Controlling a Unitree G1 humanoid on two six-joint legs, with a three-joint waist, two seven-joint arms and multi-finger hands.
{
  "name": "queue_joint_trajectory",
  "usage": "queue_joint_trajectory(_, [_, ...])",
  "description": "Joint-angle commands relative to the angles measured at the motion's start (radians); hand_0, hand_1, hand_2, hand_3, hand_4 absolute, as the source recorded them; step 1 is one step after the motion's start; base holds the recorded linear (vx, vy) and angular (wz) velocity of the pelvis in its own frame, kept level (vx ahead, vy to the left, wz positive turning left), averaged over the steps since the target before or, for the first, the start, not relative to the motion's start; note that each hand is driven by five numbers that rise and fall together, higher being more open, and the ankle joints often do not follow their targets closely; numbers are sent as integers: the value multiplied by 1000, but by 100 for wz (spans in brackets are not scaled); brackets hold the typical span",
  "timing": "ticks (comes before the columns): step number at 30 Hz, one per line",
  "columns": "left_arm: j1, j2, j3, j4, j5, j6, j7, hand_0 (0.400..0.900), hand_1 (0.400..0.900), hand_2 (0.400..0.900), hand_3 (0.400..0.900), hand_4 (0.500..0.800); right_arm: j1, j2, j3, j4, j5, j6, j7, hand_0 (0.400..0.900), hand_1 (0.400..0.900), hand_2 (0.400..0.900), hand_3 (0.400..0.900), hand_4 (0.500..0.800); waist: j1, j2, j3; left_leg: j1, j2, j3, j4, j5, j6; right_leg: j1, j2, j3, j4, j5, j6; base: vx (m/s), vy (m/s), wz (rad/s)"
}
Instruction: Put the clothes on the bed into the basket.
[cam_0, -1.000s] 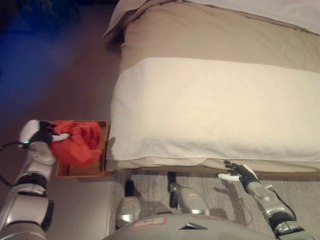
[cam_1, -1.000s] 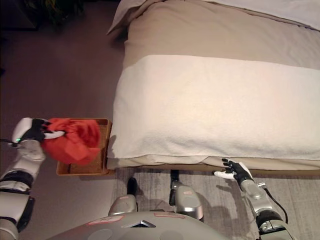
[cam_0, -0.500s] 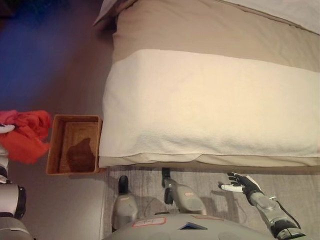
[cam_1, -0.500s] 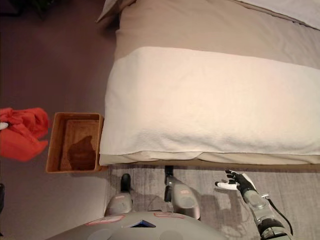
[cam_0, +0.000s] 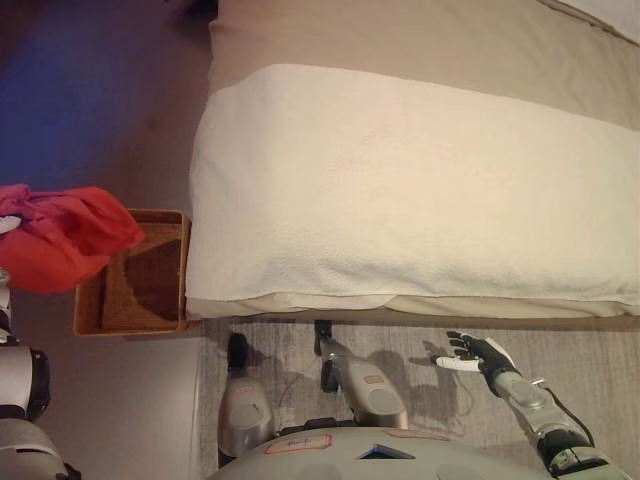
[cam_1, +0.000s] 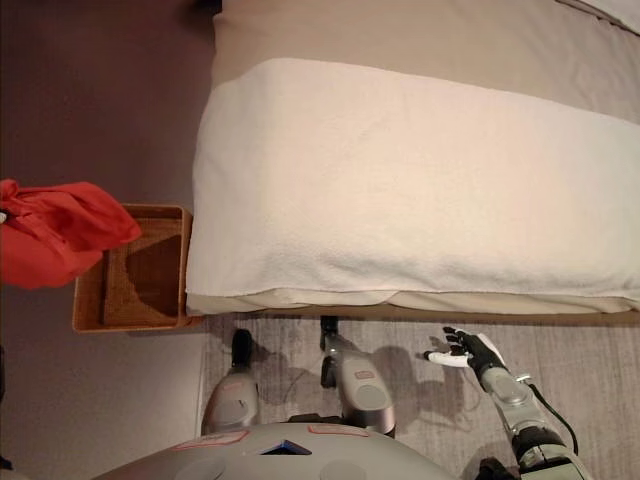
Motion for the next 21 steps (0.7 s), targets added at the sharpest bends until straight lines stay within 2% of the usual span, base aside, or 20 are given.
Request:
queue_joint_trajectory(1, [-69,113,-20,-11,-23,-12,91,900,900,900,900,800,24,-57,1,-29,16,-8,-16,900,900,900,900,800,-5,9,-28,-56,-1,56,103,-21,32,6,-84,78,60,15,121,0,0,0])
queue_joint_trajectory(15, [-13,84,17,-111,-28,-18,100,900,900,900,900,800,35,-58,-16,-49,15,-8,-8,900,900,900,900,800,-1,3,-30,-49,-3,59,105,-29,33,15,-85,76,57,10,120,1,0,0])
queue_joint_trajectory(18, [14,59,55,-148,-69,-30,109,900,900,900,900,800,38,-57,-21,-54,10,-8,-10,900,900,900,900,800,0,3,-32,-37,-2,63,100,-32,33,19,-83,77,57,8,120,21,3,-4])
queue_joint_trajectory(19, [47,27,88,-197,-129,-45,104,900,900,900,900,800,41,-53,-29,-56,9,-4,-10,900,900,900,900,800,4,2,-34,-31,-4,64,99,-34,34,21,-83,76,57,7,120,30,0,-4])
queue_joint_trajectory(21, [76,12,109,-242,-141,-50,98,900,900,900,900,800,43,-56,-31,-56,8,-1,-8,900,900,900,900,800,4,4,-35,-28,-4,65,98,-36,35,25,-82,78,57,5,119,15,0,-2])
